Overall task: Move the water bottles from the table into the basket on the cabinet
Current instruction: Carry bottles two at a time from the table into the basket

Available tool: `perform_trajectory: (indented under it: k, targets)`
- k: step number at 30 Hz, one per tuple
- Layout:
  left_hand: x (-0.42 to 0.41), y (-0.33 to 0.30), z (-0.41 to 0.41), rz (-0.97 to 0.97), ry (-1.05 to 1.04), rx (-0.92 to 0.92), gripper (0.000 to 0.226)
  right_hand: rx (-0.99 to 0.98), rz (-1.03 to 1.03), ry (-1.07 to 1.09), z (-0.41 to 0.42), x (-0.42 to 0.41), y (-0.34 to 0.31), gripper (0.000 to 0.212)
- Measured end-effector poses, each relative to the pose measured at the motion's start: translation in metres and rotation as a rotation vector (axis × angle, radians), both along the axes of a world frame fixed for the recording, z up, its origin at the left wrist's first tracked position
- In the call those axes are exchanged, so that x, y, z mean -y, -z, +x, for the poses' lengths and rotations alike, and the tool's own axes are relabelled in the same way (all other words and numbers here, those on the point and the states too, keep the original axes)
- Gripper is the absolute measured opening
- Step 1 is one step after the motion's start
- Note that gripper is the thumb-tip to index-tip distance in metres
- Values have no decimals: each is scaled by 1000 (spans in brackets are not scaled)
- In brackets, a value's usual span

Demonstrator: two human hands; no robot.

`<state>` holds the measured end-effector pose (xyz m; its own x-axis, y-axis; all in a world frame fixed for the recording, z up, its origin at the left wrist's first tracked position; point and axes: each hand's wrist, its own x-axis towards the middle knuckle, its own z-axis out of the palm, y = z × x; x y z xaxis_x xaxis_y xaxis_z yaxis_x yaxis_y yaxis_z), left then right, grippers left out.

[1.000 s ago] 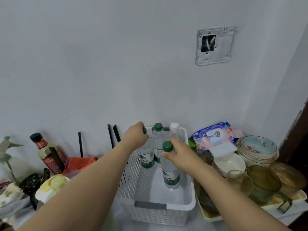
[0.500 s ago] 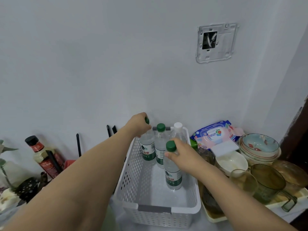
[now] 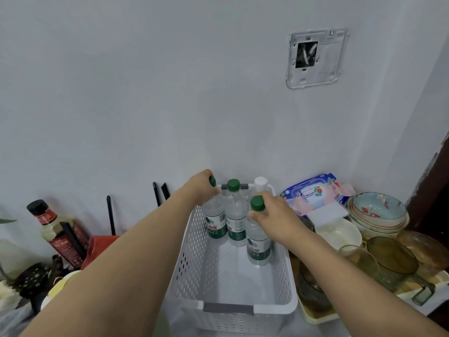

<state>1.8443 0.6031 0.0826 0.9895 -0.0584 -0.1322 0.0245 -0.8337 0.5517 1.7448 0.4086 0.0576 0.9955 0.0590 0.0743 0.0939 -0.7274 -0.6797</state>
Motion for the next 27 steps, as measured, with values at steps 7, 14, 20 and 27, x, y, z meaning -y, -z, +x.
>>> perform_trajectory:
  k: [7, 14, 20, 27]
  targets:
    - [7, 0, -3, 121, -18, 22, 12, 39, -39, 15, -4, 9, -3, 38]
    - [15, -16, -17, 255, 14, 45, 44, 7, 124, 1, -11, 10, -3, 49]
    - [27, -34, -48, 356, 44, 208, 45, -3, 152, 27, -35, 25, -21, 53]
    - [41, -52, -114, 508, 176, 492, 48, 41, 15, 29, -67, 51, -55, 62]
